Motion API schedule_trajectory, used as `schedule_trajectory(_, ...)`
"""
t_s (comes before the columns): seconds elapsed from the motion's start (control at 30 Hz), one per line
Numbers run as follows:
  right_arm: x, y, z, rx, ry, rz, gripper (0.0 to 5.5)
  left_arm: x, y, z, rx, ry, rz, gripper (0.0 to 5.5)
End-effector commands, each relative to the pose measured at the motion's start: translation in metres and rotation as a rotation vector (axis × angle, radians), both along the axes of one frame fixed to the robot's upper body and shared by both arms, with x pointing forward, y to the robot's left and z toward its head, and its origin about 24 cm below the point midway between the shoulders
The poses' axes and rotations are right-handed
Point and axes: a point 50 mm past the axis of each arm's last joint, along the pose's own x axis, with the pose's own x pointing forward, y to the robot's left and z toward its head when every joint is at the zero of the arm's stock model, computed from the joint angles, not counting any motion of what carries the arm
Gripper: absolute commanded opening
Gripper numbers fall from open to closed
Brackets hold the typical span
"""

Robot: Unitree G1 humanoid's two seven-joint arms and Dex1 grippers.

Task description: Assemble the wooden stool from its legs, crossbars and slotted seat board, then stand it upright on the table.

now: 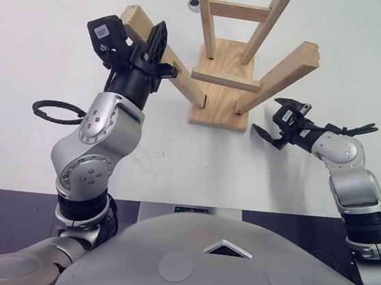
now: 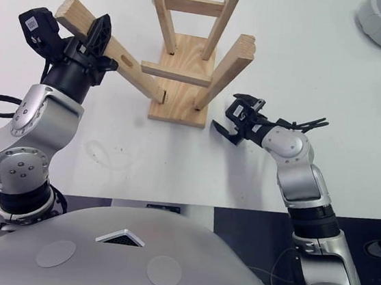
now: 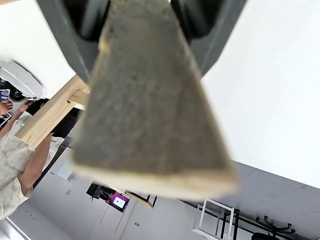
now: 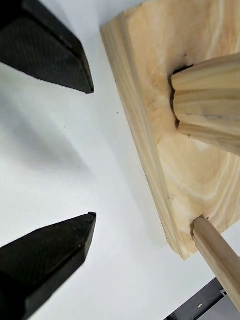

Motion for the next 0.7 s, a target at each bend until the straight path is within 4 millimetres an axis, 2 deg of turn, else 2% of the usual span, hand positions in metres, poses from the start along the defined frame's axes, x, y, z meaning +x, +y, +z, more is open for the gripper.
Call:
schedule_trajectory(0.03,-0.002,0.0,0.001,0.006,0.006,-0.012,4.45,-0.002,-0.003,-0.007,0.043,0.033,-0.018,1.03)
schedule_trajectory(0.17,-0.002,-0.001,0.003,0.008,0.007,-0.02,4.45,-0.006,-0.008,-0.013,0.122,0.055,-0.042,1.03)
schedule_trajectory(0.3,-0.002,0.002,0.003,0.011,0.012,-0.015,4.45,0.0,-0.015,-0.009,0.211,0.017,-0.063,1.03)
schedule_trajectory(0.5,-0.004,0.007,0.002,0.02,0.006,-0.028,4.45,0.009,-0.014,0.0,0.275,0.009,-0.057,1.03)
schedule_trajectory(0.7,-0.003,0.012,0.003,0.031,-0.005,-0.038,4.45,0.012,-0.011,-0.005,0.301,0.054,-0.031,1.03)
